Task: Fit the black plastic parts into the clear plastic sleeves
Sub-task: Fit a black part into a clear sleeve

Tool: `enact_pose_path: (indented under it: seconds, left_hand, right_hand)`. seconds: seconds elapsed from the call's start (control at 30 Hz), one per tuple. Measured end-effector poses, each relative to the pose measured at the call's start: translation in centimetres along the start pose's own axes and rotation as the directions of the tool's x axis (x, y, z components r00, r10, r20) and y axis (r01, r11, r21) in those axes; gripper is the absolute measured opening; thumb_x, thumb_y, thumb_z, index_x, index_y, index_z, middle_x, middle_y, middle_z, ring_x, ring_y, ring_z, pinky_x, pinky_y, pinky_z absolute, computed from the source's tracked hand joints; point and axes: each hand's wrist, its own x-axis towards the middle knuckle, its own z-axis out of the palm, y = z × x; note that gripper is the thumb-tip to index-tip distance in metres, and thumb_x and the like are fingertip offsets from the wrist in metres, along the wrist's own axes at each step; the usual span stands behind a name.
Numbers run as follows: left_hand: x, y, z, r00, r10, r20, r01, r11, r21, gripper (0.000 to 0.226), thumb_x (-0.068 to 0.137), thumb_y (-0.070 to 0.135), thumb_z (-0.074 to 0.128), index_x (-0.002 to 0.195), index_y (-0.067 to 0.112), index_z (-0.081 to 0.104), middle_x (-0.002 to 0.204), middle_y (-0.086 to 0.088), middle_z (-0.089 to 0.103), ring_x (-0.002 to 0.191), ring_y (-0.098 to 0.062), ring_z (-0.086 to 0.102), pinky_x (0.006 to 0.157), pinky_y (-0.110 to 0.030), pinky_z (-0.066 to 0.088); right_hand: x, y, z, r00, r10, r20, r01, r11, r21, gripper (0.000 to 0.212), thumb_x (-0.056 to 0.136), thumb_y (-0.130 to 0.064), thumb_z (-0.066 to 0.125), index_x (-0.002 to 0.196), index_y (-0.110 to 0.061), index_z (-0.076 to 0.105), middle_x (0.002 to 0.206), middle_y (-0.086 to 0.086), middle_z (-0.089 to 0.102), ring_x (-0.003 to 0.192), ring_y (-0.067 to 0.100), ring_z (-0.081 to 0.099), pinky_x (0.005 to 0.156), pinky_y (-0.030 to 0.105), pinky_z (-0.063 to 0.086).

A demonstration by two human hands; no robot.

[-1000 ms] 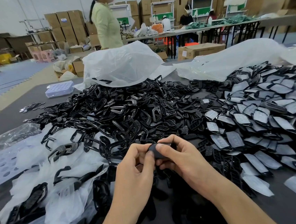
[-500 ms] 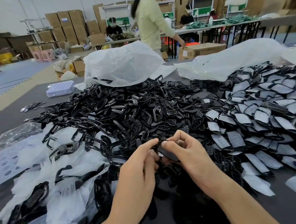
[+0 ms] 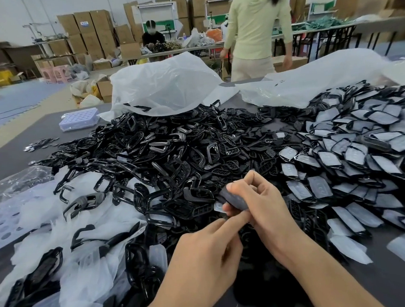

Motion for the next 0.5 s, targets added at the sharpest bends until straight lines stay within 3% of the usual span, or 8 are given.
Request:
enact_pose_path:
  seconds: [0.1,0.17,0.23,0.33,0.4,0.5]
  left_hand:
    - [0.1,-0.4,-0.4,0.996,-0.008,-0.091,0.004,0.999,-0.041,0.038,0.093,0.02,0.048,0.125,0.034,0.064,0.088,0.021,0.06,0.058,0.009,0.041,0.059,-0.004,0.032]
    - [0.0,-0.8,-0.4,0.981,-0.094,-0.173,0.077,0.992,-0.102,0.034,0.094,0.024,0.047,0.122,0.035,0.065,0.079,0.027,0.057,0.057,0.009,0.046,0.06,-0.001,0.03]
    - [0.0,-1.2,-0.4,0.959,-0.185,-0.214,0.16,0.978,-0.131,0.029,0.096,0.031,0.044,0.119,0.041,0.06,0.065,0.018,0.052,0.051,-0.002,0.046,0.052,-0.006,0.031]
    - [0.2,-1.7,-0.2,0.925,-0.29,-0.244,0.233,0.943,-0.24,0.023,0.098,0.043,0.041,0.118,0.046,0.054,0.065,0.005,0.056,0.05,-0.014,0.05,0.047,-0.022,0.04]
    - [0.4,-1.9,-0.1,0.903,-0.367,-0.222,0.276,0.893,-0.355,0.021,0.099,0.051,0.044,0.117,0.048,0.055,0.071,0.006,0.062,0.054,-0.014,0.054,0.051,-0.029,0.045]
    - [0.8,-1.9,0.0,0.883,-0.439,-0.164,0.324,0.824,-0.465,0.014,0.097,0.042,0.055,0.108,0.047,0.062,0.077,0.007,0.068,0.067,-0.016,0.062,0.064,-0.033,0.054]
  right_hand:
    - [0.0,0.0,0.0,1.0,0.01,0.005,-0.01,1.0,0.003,0.038,0.09,-0.008,0.067,0.062,-0.025,0.049,0.068,0.0,0.062,0.066,0.018,0.068,0.061,0.024,0.055]
    - [0.1,0.1,0.2,1.0,0.01,-0.011,-0.011,1.0,-0.015,0.037,0.09,-0.008,0.067,0.062,-0.024,0.049,0.069,0.004,0.058,0.066,0.015,0.064,0.062,0.025,0.056]
    - [0.0,0.1,0.2,1.0,0.016,-0.012,-0.016,1.0,-0.018,0.037,0.09,-0.008,0.067,0.061,-0.025,0.051,0.07,0.004,0.063,0.066,0.015,0.068,0.063,0.026,0.057]
    - [-0.1,0.0,0.3,0.999,0.026,0.023,-0.026,0.999,-0.027,0.037,0.089,-0.012,0.071,0.06,-0.026,0.052,0.069,-0.001,0.067,0.064,0.018,0.07,0.064,0.027,0.058]
    - [-0.2,0.1,0.6,0.996,0.035,0.084,-0.03,0.998,-0.058,0.029,0.085,-0.02,0.074,0.063,-0.025,0.055,0.07,0.001,0.067,0.06,0.018,0.067,0.059,0.025,0.055]
    - [-0.4,0.6,0.8,0.984,0.026,0.176,-0.002,0.991,-0.135,0.014,0.084,-0.032,0.078,0.074,-0.027,0.07,0.072,0.001,0.069,0.057,0.015,0.061,0.053,0.021,0.048]
